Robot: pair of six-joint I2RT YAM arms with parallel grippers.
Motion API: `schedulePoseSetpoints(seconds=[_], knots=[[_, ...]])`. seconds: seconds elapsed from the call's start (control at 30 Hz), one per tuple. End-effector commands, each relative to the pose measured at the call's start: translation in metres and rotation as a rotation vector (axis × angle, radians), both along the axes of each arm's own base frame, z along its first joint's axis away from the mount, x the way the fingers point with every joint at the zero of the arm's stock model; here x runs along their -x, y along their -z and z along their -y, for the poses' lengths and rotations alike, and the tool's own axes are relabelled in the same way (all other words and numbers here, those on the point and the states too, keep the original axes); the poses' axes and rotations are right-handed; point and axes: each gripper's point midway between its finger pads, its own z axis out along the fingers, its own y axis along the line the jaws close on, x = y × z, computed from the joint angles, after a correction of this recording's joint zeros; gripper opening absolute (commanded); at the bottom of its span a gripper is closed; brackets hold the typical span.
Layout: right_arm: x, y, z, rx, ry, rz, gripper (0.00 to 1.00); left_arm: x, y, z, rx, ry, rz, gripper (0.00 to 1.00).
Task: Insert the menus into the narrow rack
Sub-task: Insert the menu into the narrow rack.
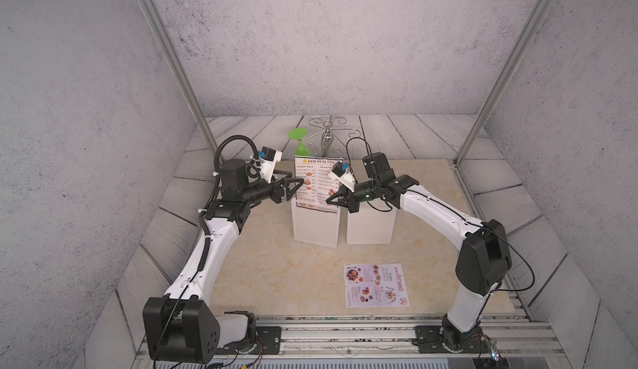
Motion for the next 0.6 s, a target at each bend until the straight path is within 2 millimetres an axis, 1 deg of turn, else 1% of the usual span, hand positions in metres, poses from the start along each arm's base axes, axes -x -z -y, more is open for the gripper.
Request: schedulePoseSetpoints(seconds=[0.0, 0.17, 0.3, 0.57], knots=[[-0.001, 0.000, -0.003, -0.010, -0.022, -0.012, 0.00, 0.003, -0.022, 0.001, 0.009, 0.056, 0.089, 0.64], [-0.001, 0.002, -0.004, -0.009, -0.023, -0.020, 0.00, -0.001, -0.026, 0.003, 0.024, 0.081, 0.094, 0.59], [0.000, 0.001, -0.004, -0.011, -0.028, -0.023, 0.00, -0.007, -0.026, 0.003, 0.026, 0.084, 0.089, 0.56], [0.001, 0.003, -0.004, -0.009, -0.030, -0.023, 0.00, -0.015, -0.030, 0.004, 0.031, 0.104, 0.084, 0.45]])
